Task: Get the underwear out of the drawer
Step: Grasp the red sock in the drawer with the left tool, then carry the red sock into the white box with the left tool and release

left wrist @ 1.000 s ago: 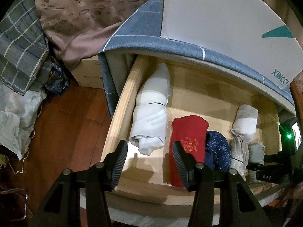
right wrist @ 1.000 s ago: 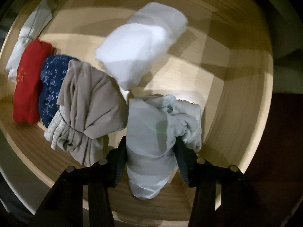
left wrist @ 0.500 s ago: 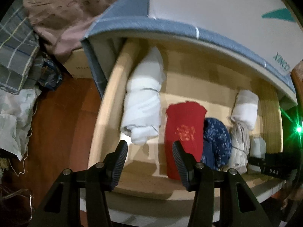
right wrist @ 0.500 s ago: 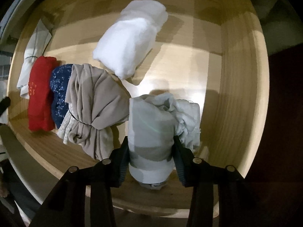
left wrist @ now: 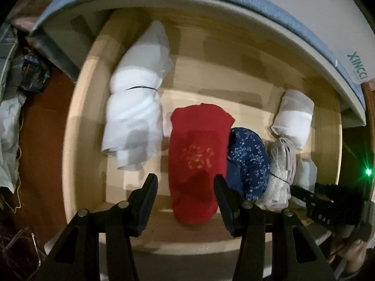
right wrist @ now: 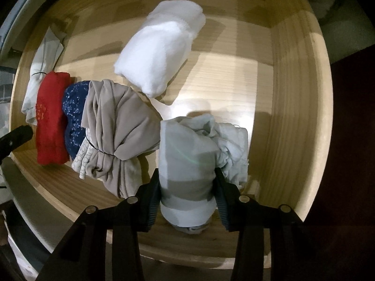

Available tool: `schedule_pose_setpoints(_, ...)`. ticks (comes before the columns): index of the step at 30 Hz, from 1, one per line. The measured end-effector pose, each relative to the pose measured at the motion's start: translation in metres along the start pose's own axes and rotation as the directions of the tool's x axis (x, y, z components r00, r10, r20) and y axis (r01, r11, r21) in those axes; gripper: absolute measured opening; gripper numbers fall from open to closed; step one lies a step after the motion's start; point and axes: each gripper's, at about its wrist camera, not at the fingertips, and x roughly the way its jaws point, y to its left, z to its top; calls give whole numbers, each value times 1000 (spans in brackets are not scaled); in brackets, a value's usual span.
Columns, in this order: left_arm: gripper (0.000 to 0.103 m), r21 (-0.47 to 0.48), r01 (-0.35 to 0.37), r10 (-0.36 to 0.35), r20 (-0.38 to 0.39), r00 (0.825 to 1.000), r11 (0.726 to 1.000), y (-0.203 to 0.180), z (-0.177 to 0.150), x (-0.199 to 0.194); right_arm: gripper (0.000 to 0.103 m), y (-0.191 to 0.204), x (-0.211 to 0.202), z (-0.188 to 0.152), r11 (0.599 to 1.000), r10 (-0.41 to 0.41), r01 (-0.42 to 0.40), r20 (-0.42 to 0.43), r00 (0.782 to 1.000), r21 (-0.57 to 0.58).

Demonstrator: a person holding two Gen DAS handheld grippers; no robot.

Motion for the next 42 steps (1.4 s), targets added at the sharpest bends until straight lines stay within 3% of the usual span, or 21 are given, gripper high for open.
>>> schedule_pose_setpoints(4, 54, -2, 29, -29, -55, 998, 1000, -5, 8, 14, 42, 3, -1, 3, 1000, 7, -7, -1, 1000, 4)
schedule_pose_setpoints(12, 57, -44, -14, 8, -145, 989, 999, -5, 26, 45, 44, 11, -4, 7, 1000, -1, 1, -5, 1000, -3)
schedule_pose_setpoints(19, 57, -64, 12, -24, -190, 982, 998, -2, 33, 56, 48, 16, -7, 10, 1000, -1, 1, -7, 1000, -9)
schedule_pose_setpoints(21, 56, -54, 16, -25, -181, 983, 998, -4, 34, 57, 48, 17, -7, 10, 1000, -2, 2, -6, 1000, -10)
schedule_pose_setpoints(23, 40, -46, 31, -39, -176, 984, 998, -3, 35, 56, 49, 18, -7, 9, 1000, -2, 2, -6, 1000, -9)
schedule_pose_setpoints(29, 28, -20, 28, -31, -141, 989, 999, -3, 32, 47, 49, 21, -8, 9, 1000, -2, 2, -5, 1000, -8)
schedule_pose_setpoints(34, 26, 34, -11, 14, -73, 997, 999, -6, 26, 29, 49, 24, -7, 9, 1000, -11, 11, -5, 1000, -14)
schedule_pose_setpoints(40, 26, 77, -17, 17, -1, 1000, 997, -9, 19, 3, 49, 29, -7, 9, 1000, -21, 21, -6, 1000, -21)
schedule_pose_setpoints(42, 26, 102, -25, 22, 29, 999, 994, -9, 3, -10, 49, 31, -8, 9, 999, -25, 25, -7, 1000, -24)
